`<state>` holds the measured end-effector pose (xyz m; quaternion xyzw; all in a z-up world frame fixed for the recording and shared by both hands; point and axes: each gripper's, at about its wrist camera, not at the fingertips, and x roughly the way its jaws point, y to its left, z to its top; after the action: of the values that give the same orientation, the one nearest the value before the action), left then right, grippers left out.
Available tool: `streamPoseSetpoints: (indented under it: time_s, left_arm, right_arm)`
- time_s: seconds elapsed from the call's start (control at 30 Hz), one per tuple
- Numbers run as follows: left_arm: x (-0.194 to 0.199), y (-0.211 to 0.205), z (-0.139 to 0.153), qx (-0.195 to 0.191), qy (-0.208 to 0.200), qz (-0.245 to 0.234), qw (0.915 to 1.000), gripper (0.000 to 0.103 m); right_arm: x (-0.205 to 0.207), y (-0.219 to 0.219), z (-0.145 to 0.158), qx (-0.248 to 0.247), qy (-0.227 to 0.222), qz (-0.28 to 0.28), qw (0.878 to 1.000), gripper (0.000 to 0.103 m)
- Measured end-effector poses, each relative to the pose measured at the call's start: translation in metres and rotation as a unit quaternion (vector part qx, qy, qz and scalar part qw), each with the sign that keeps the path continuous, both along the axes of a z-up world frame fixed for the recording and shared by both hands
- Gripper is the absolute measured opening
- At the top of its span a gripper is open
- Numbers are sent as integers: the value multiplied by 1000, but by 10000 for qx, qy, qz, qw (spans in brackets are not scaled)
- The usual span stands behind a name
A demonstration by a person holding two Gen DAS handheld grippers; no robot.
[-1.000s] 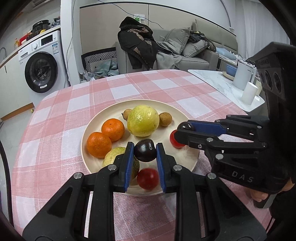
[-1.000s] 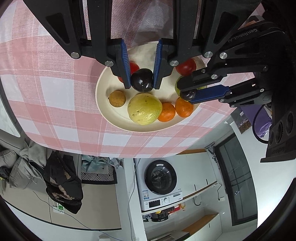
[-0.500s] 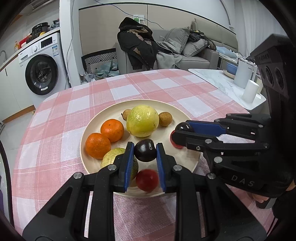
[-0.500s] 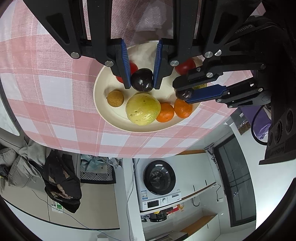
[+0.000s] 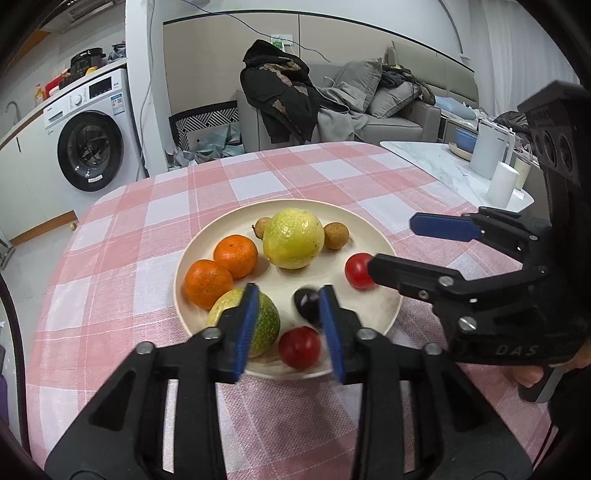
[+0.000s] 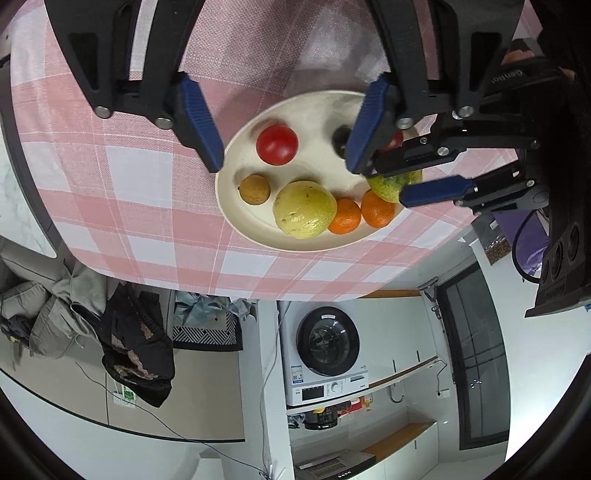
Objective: Organize fruits
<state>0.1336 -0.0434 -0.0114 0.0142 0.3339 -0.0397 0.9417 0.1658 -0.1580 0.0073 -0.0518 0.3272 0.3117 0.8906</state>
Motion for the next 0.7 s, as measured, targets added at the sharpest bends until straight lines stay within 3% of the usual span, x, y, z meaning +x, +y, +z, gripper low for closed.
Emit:
streamPoseSetpoints:
  time_s: [0.2,0.4,0.43,0.7]
  left_arm:
    - [-22,12,4,-48,-174,79,9998,69]
    - [-49,21,15,-59,-605,236,9979,91]
    - [-52,21,16,-38,-662,265,9974,100]
    - [-77,16,23,66,-1006,375,9942,103]
  right_arm:
    - [-10,-7,2,20,-153,28,9999,101]
    - [-15,-17,2,168,-207,88,9996,103]
    - [-17,-19,3,206,-212,93,9995,103]
    - [-28,-29,5,464,-360,163,9981,103]
